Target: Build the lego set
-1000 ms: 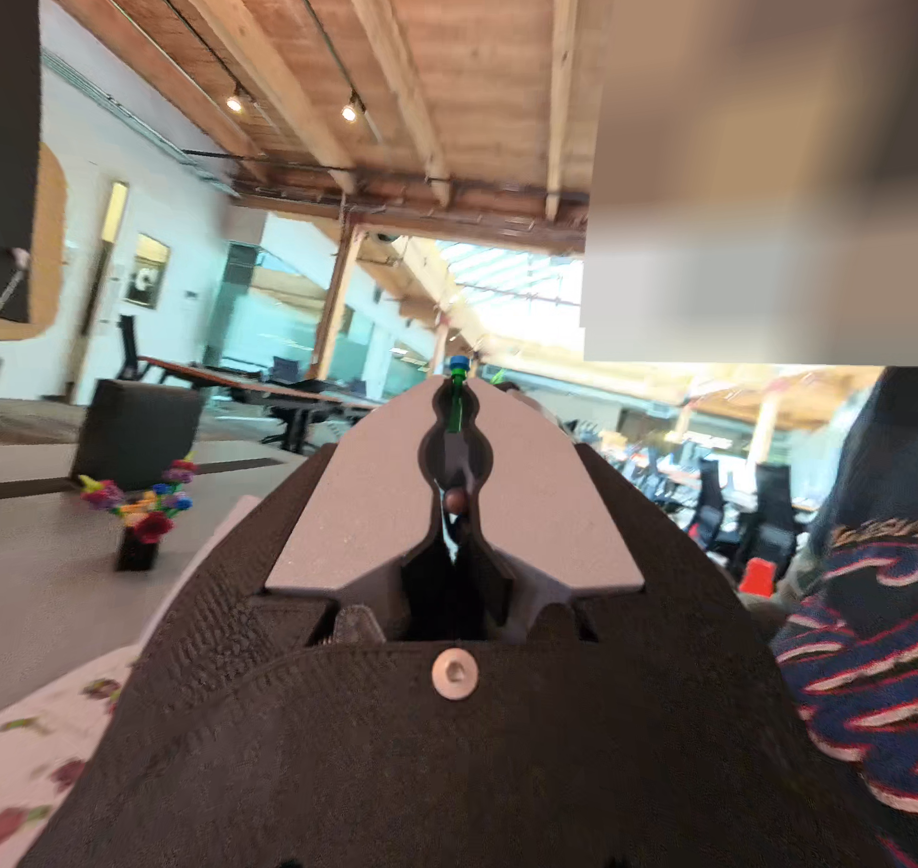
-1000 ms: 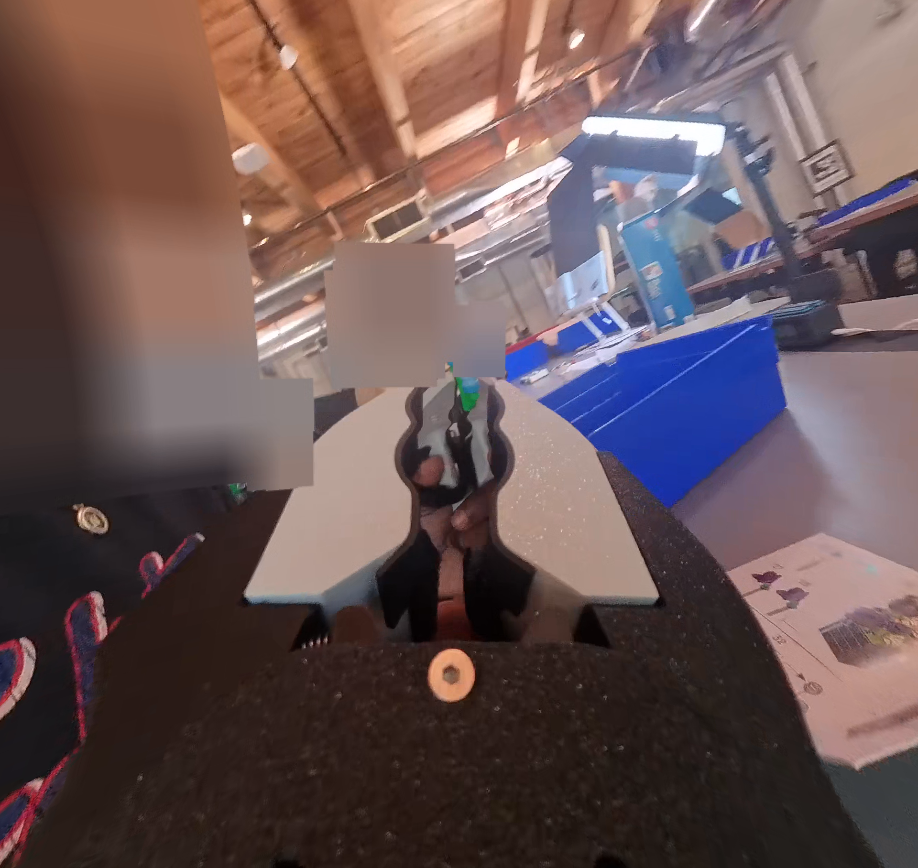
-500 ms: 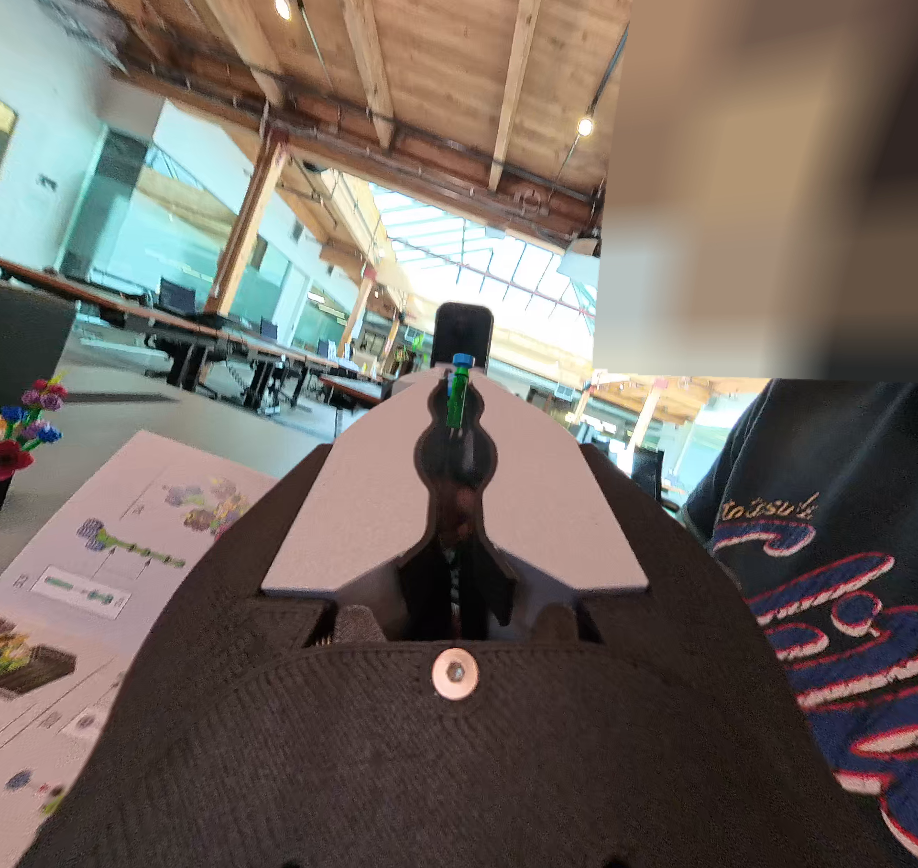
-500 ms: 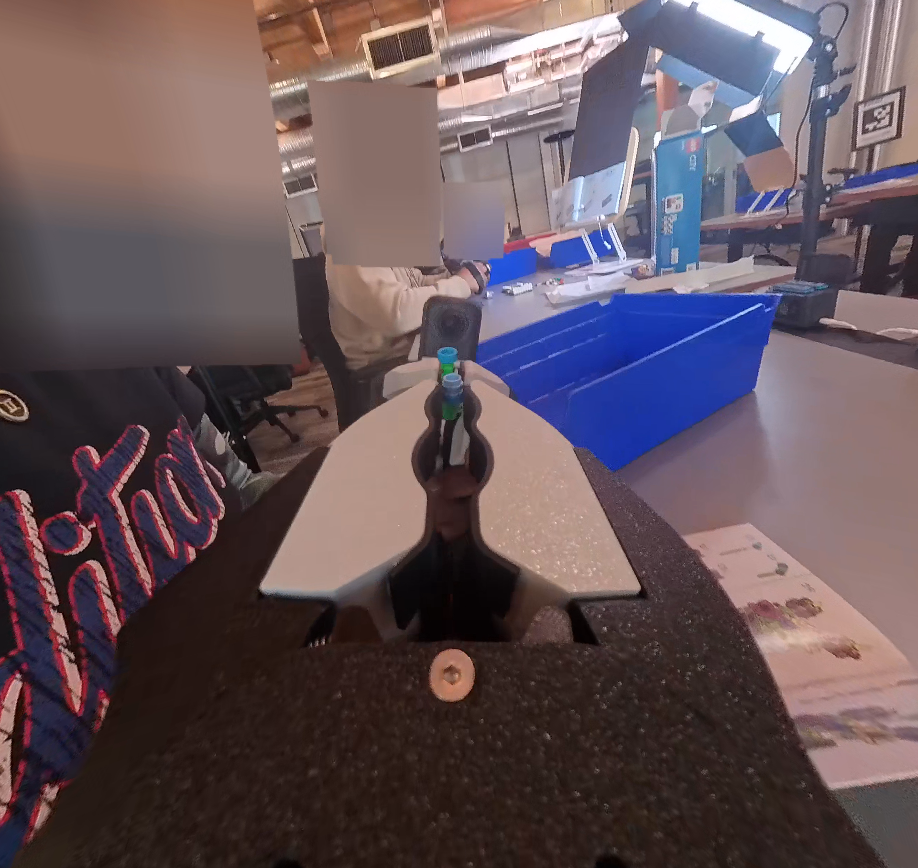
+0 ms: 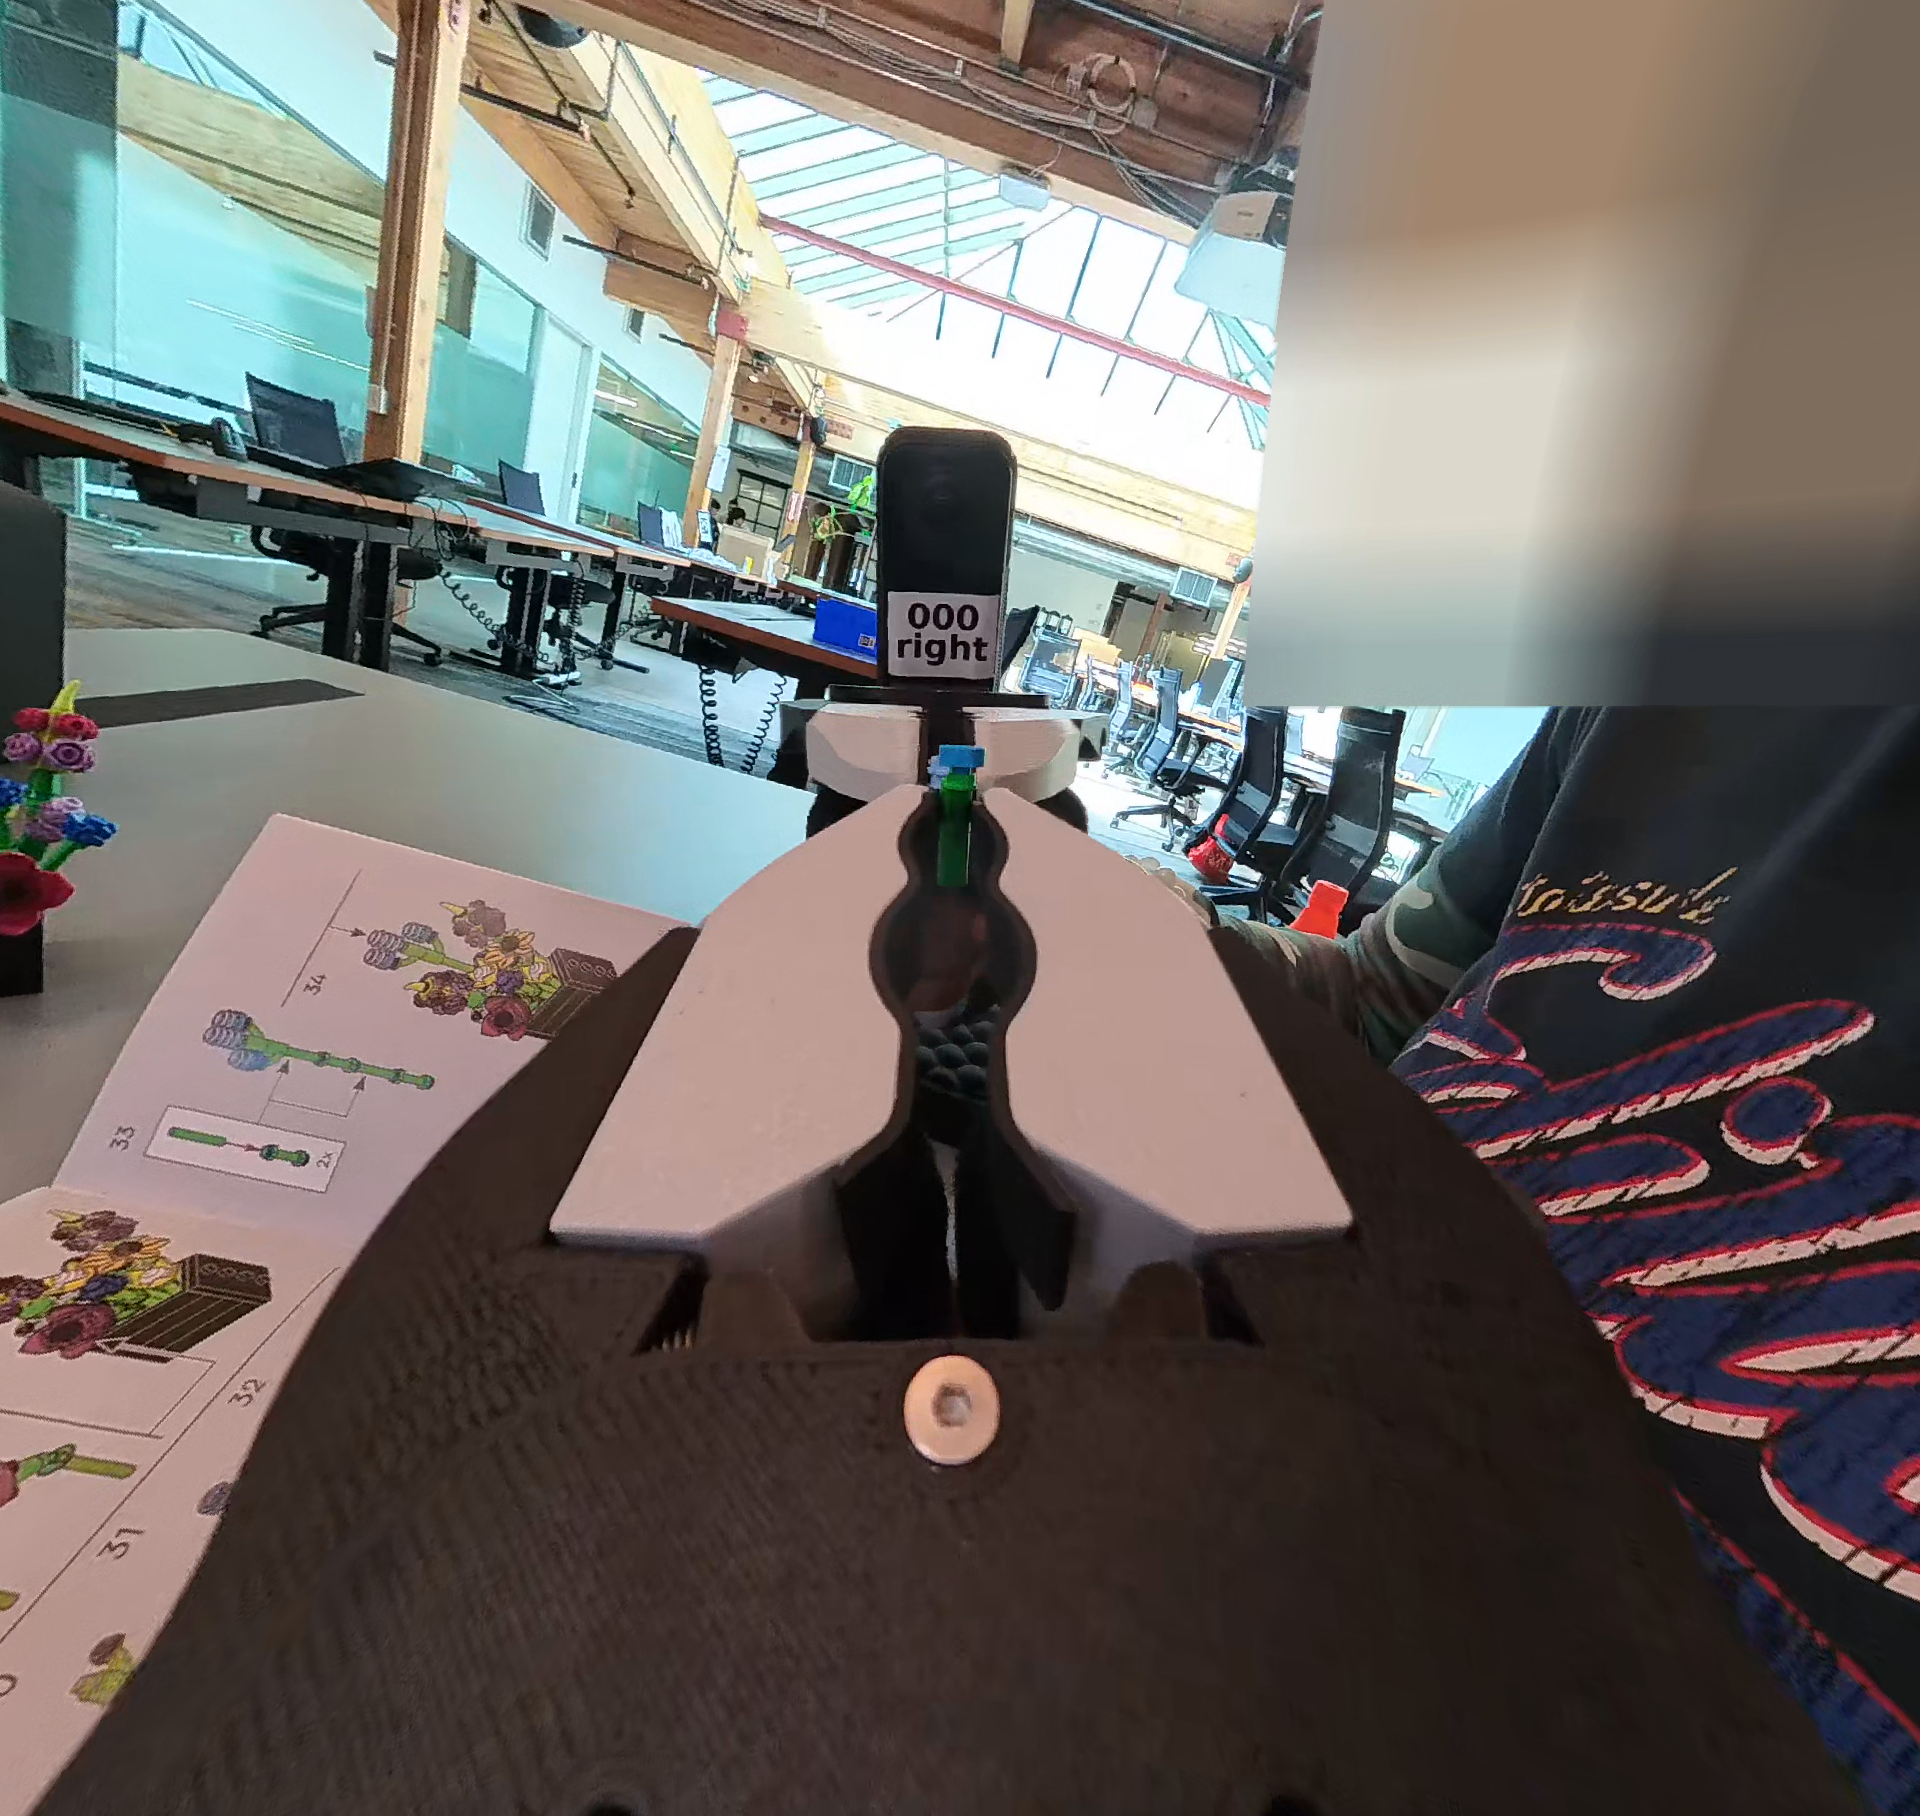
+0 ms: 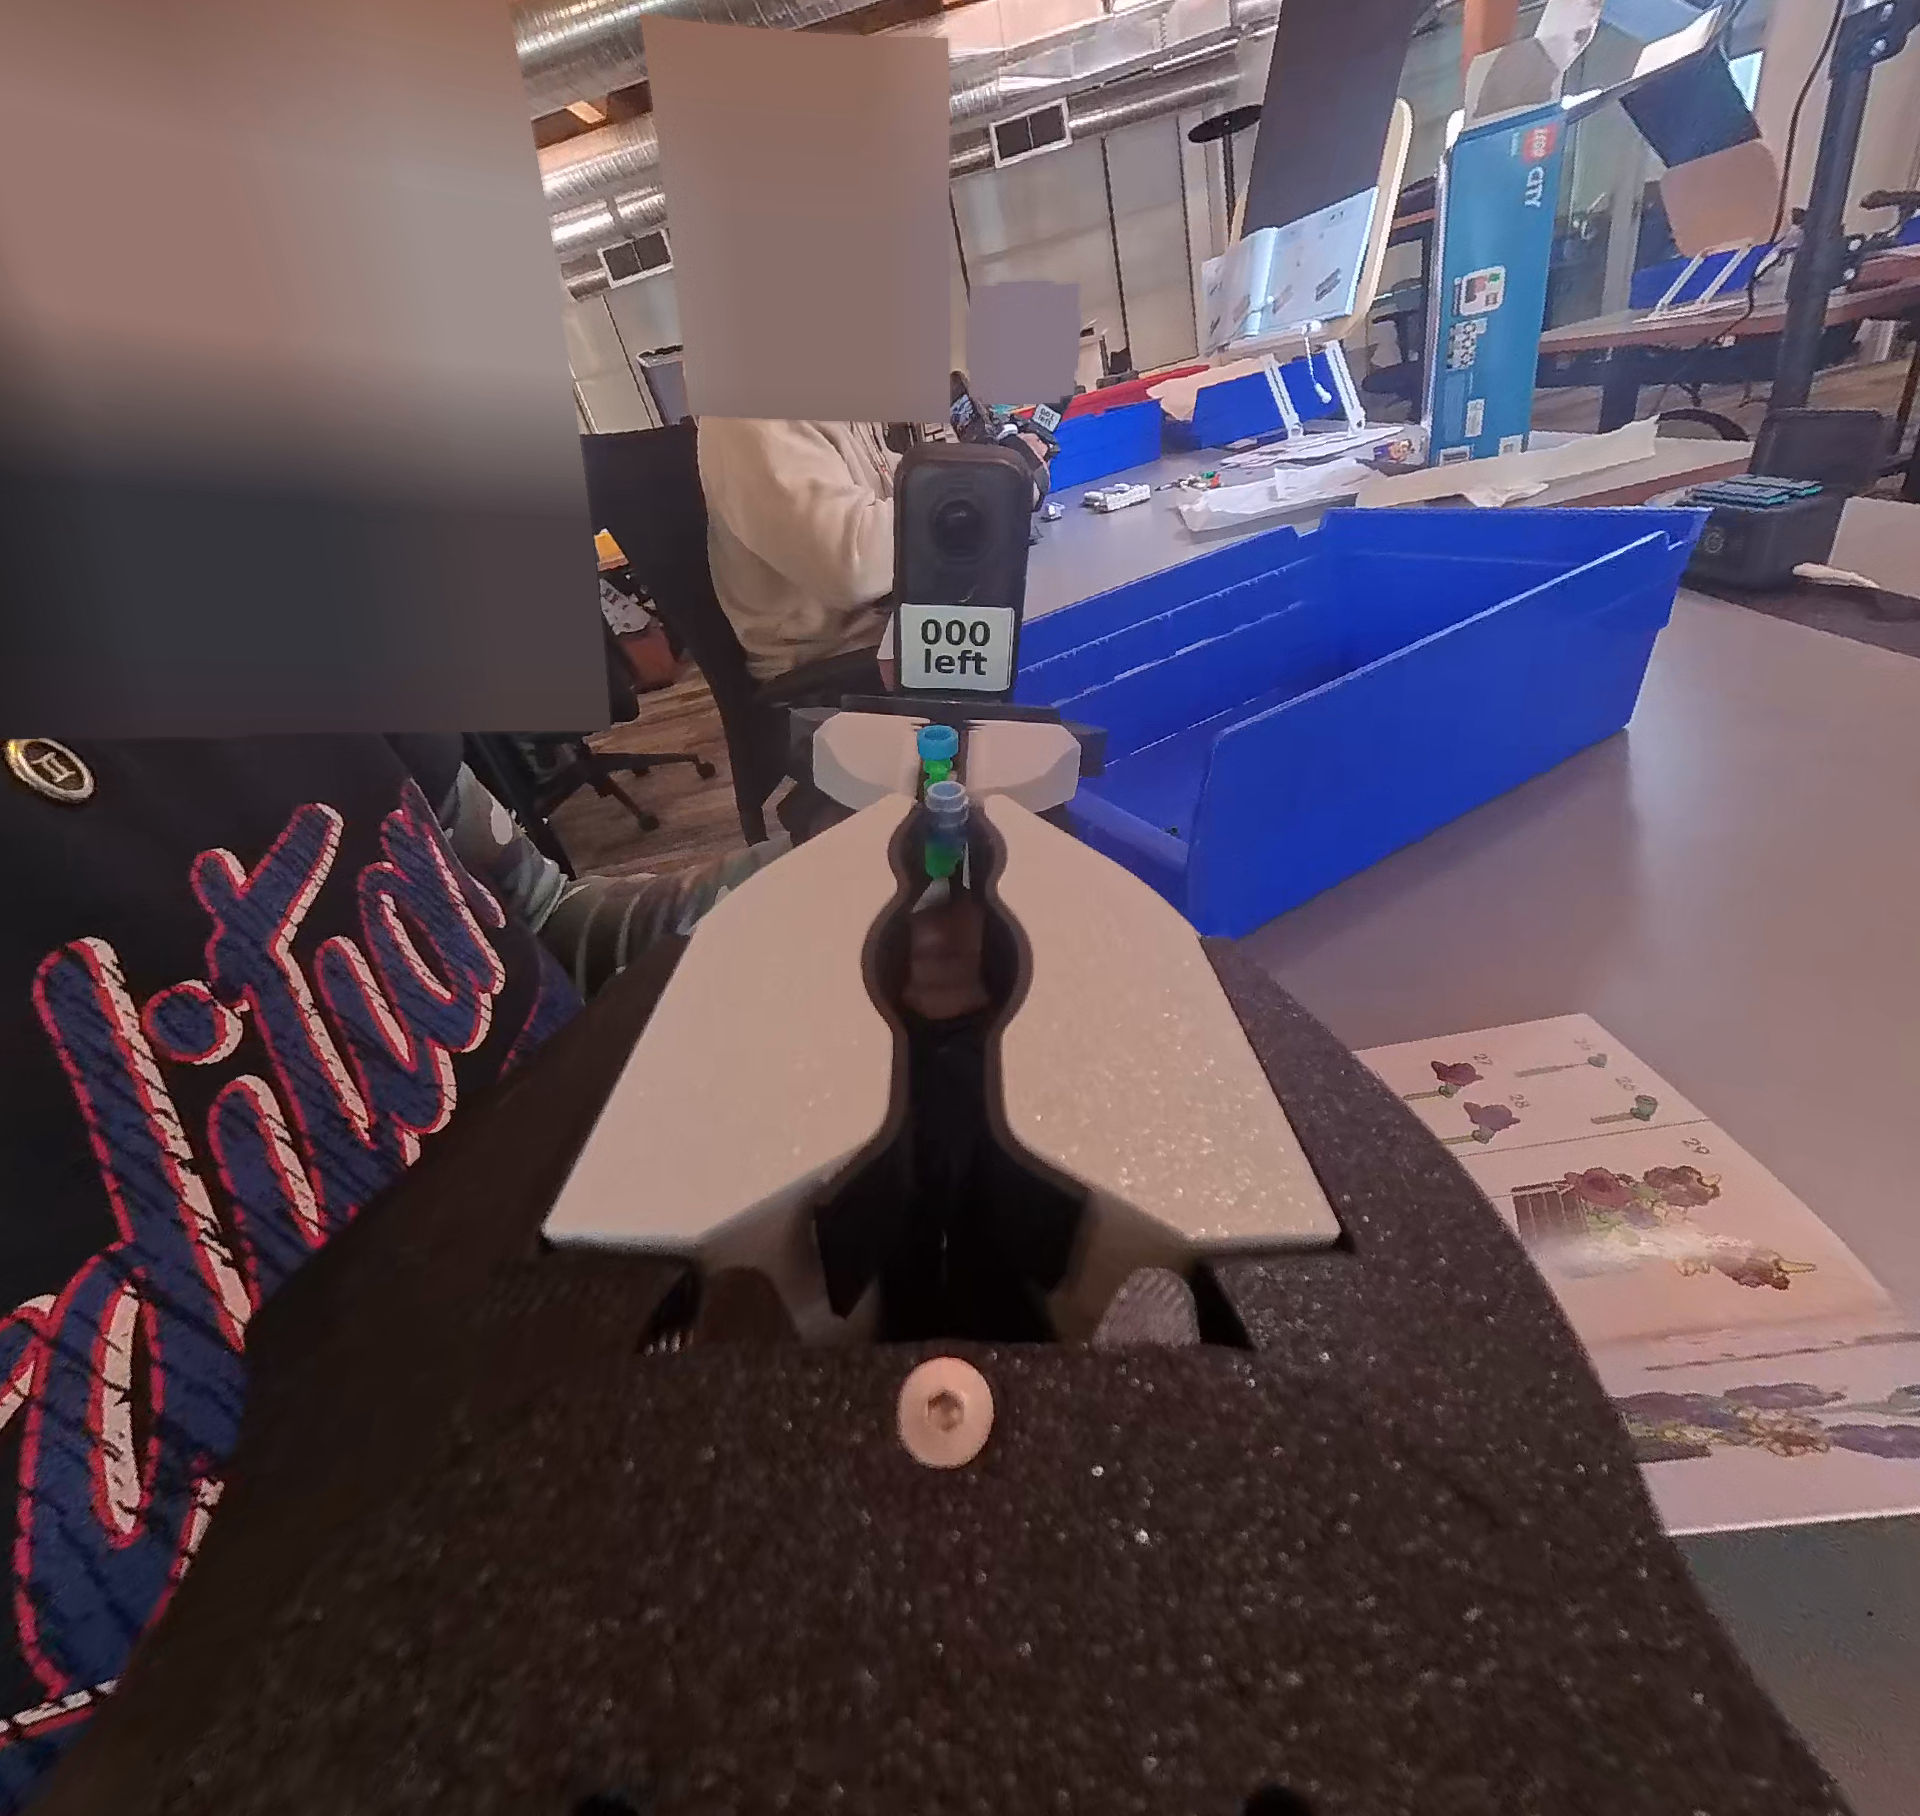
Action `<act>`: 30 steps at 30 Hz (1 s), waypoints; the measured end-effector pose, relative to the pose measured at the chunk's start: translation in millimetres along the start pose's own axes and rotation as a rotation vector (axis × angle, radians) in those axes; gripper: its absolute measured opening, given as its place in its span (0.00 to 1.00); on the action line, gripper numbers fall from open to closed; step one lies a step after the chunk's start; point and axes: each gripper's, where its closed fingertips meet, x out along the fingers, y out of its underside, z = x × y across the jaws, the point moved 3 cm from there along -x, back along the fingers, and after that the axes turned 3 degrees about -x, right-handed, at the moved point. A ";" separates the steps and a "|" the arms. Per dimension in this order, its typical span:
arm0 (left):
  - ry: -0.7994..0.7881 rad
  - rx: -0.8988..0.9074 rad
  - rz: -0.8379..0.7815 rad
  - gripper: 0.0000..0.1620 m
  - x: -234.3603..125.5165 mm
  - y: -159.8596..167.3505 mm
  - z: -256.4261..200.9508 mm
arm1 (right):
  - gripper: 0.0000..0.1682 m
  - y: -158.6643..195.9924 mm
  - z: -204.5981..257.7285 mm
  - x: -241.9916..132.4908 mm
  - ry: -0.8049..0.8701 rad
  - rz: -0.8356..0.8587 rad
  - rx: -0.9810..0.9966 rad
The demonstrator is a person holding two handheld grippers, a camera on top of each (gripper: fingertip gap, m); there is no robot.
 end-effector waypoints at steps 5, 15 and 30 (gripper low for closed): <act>0.019 -0.042 -0.002 0.04 -0.1 1.5 0.3 | 0.04 1.1 0.2 -0.3 -0.003 0.008 -0.001; 0.026 -0.081 -0.016 0.05 -0.6 3.4 3.2 | 0.04 1.6 -0.9 -1.9 0.005 0.006 -0.006; 0.030 -0.096 -0.021 0.03 -1.3 4.5 4.1 | 0.04 5.8 -2.6 -3.5 0.025 0.030 -0.021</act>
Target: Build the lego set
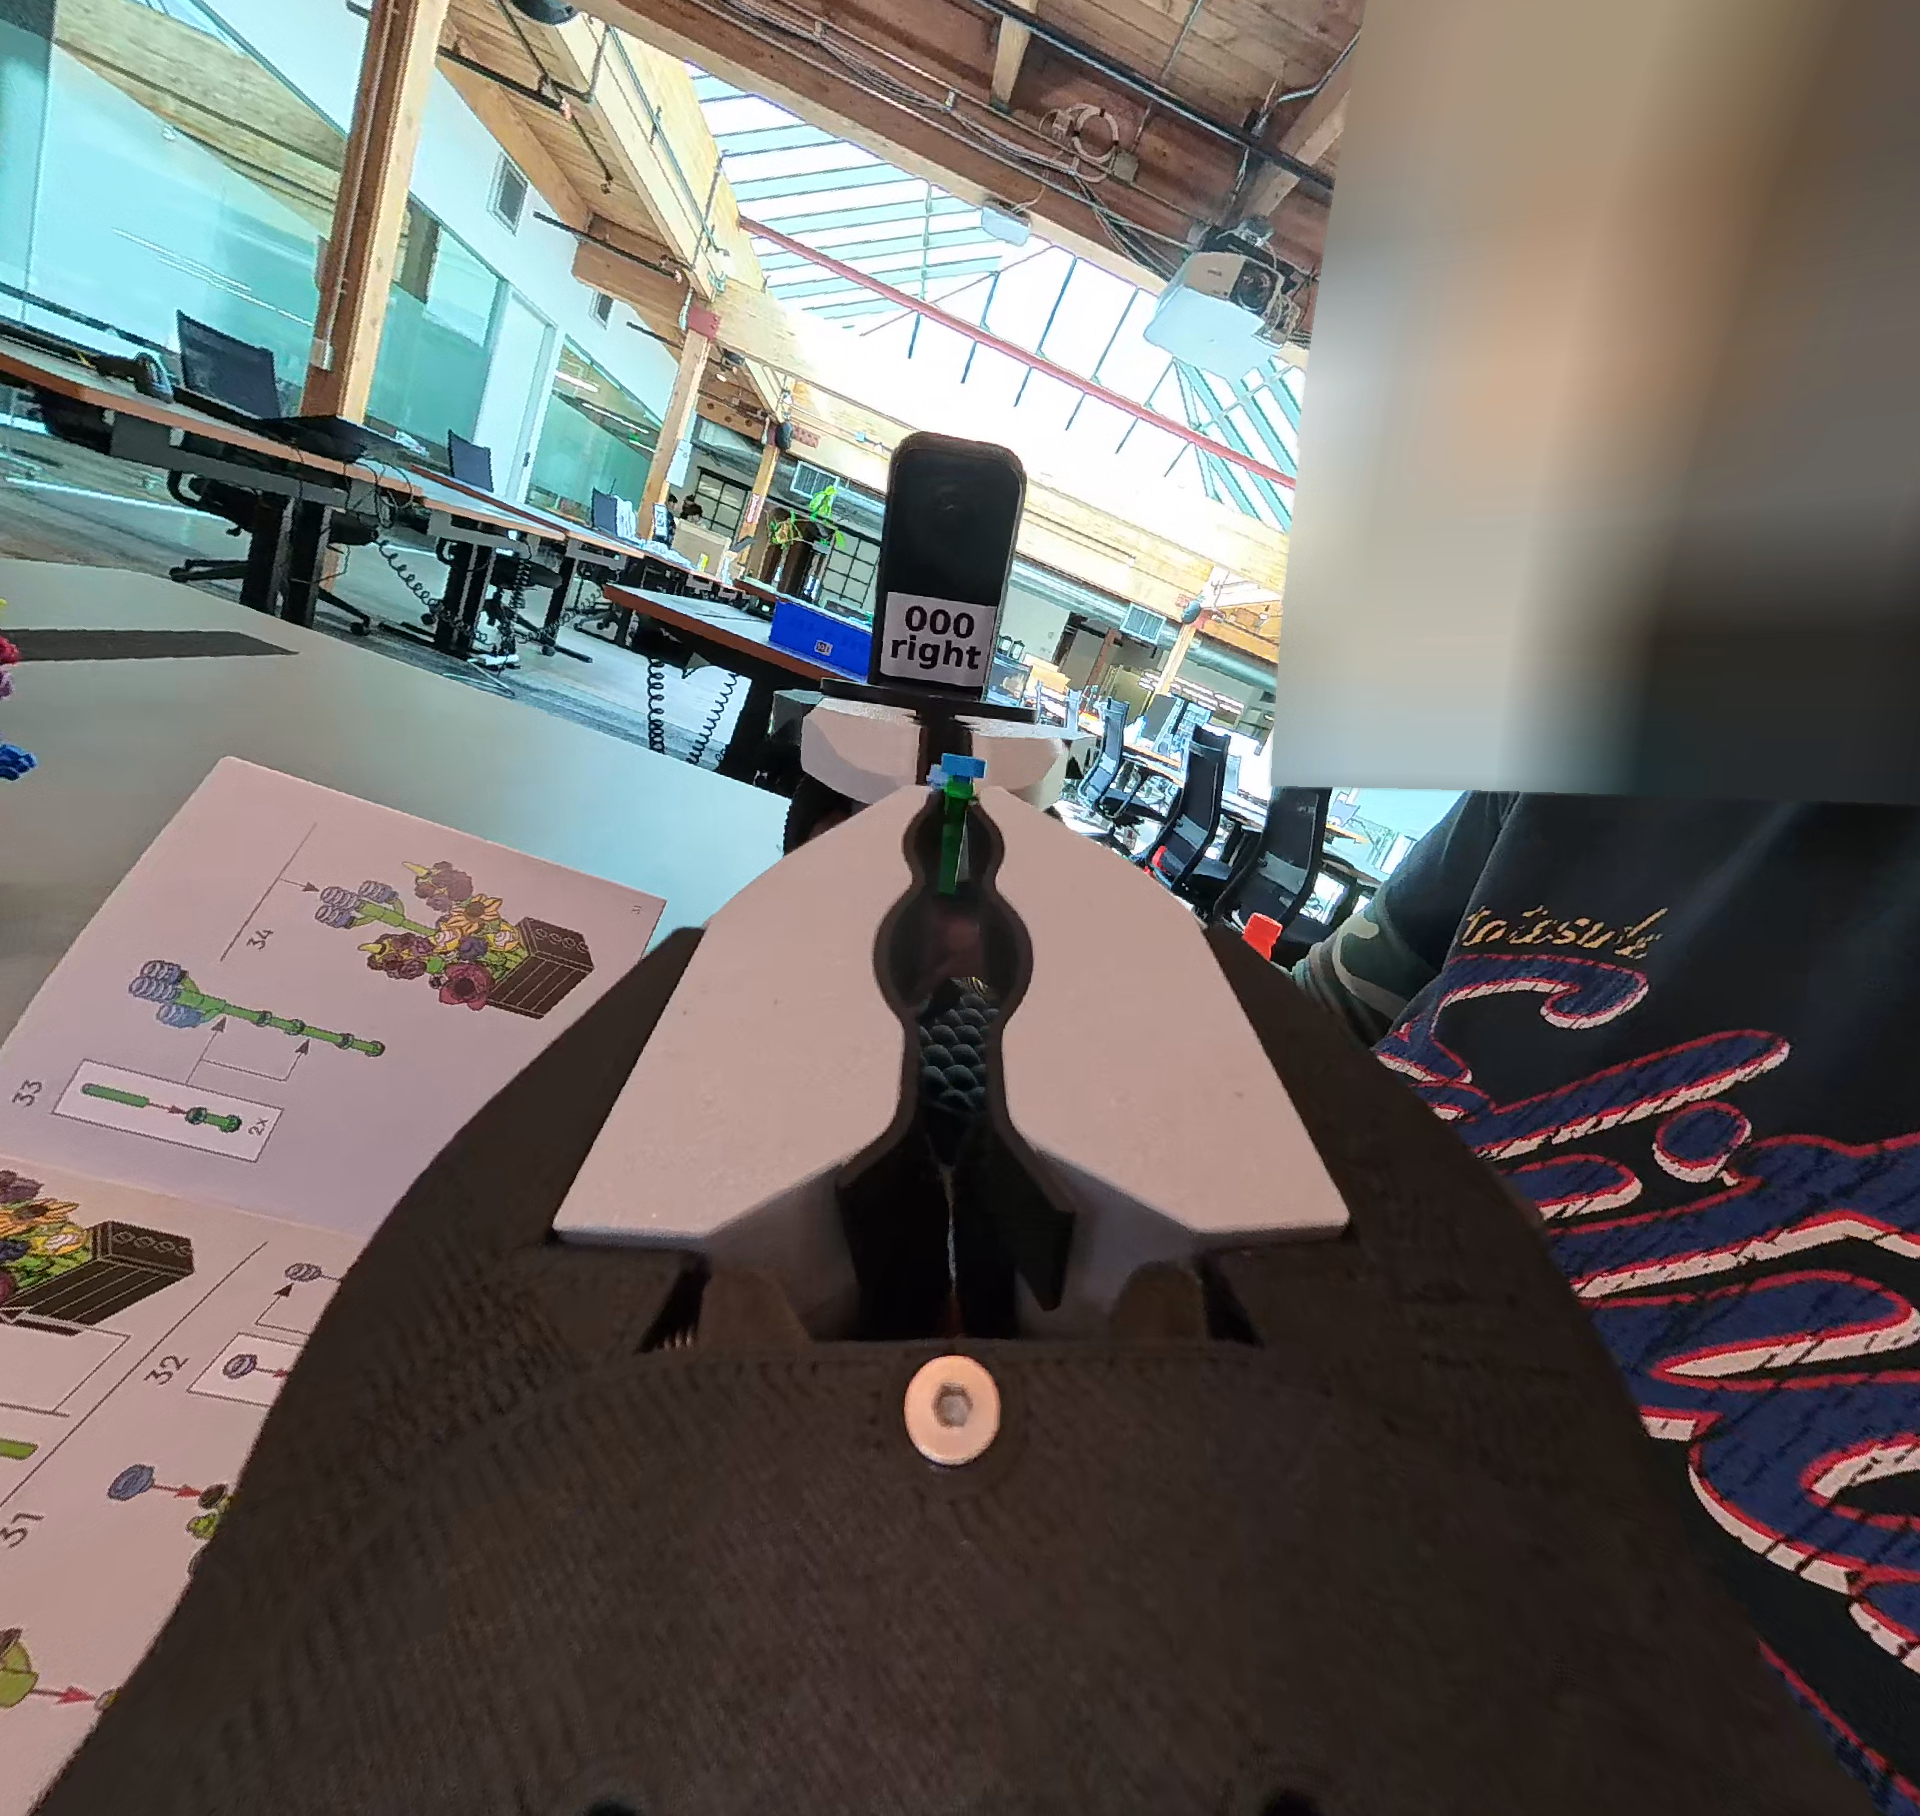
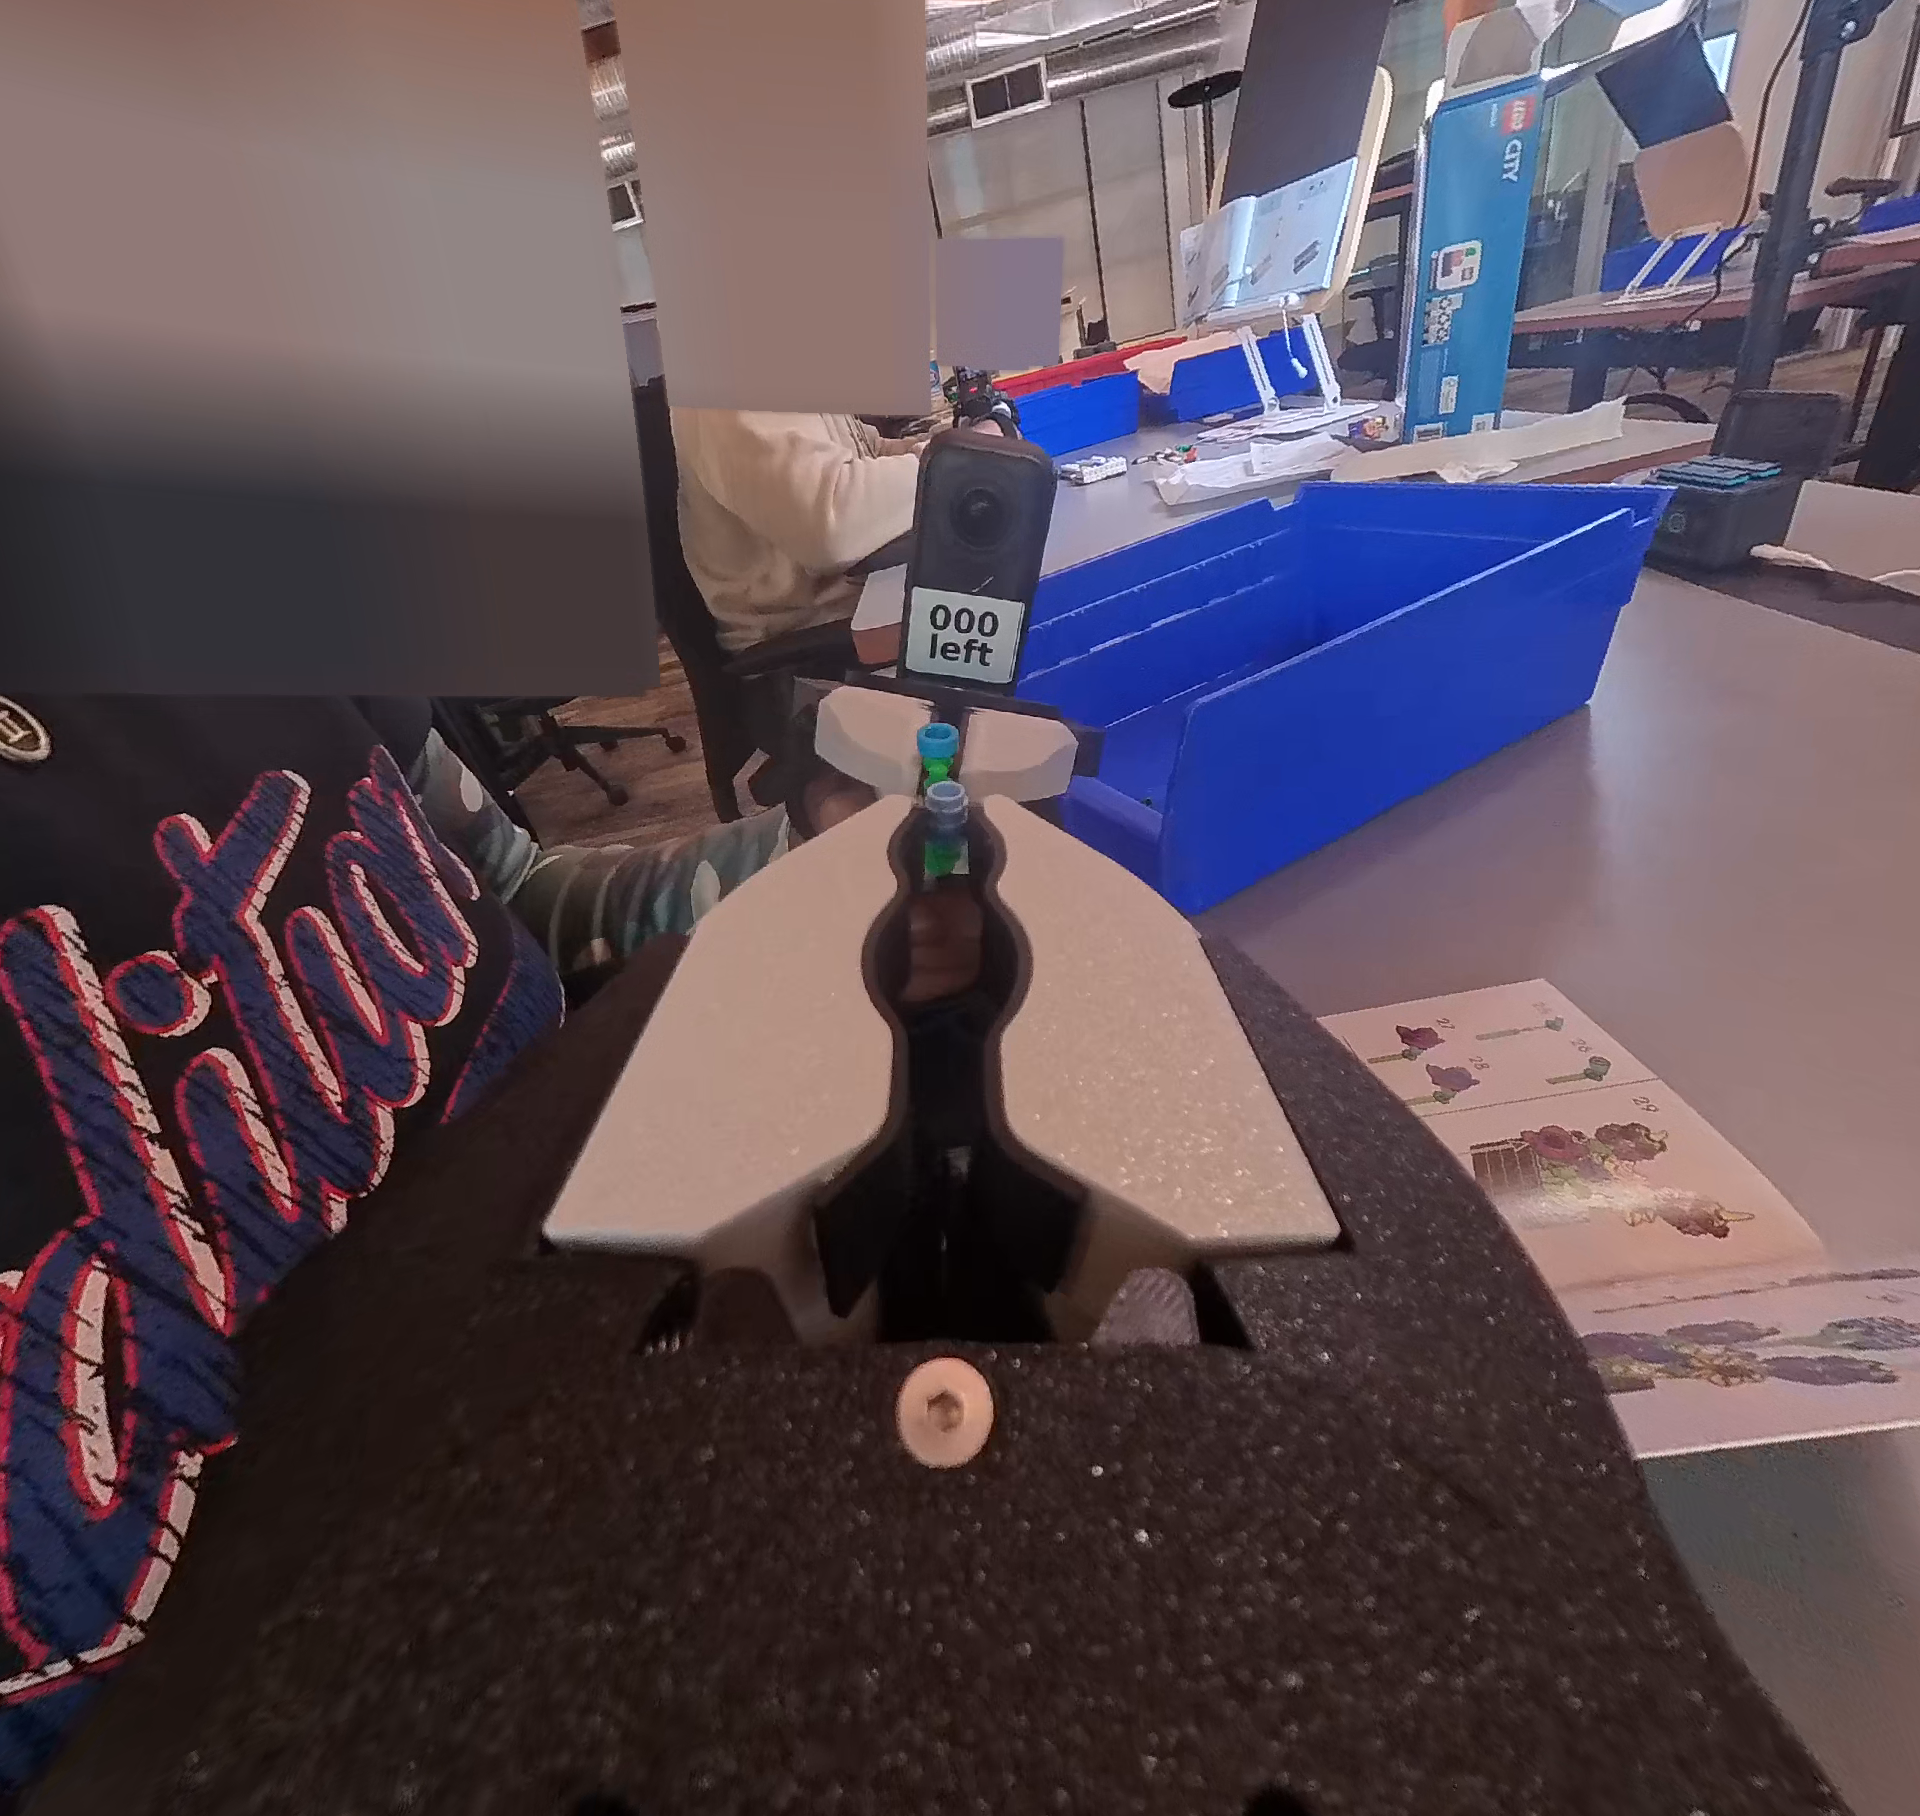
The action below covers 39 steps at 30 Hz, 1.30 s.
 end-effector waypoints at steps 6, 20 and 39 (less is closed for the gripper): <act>-0.006 0.016 0.020 0.03 0.5 2.7 0.9 | 0.04 2.0 0.4 -1.4 0.008 0.018 -0.011; -0.060 0.092 0.040 0.02 0.7 7.7 6.1 | 0.05 7.0 -4.1 -2.7 0.030 0.041 -0.002; -0.201 0.192 0.307 0.02 1.6 38.9 19.8 | 0.09 110.7 -25.7 -117.0 0.303 0.968 -0.037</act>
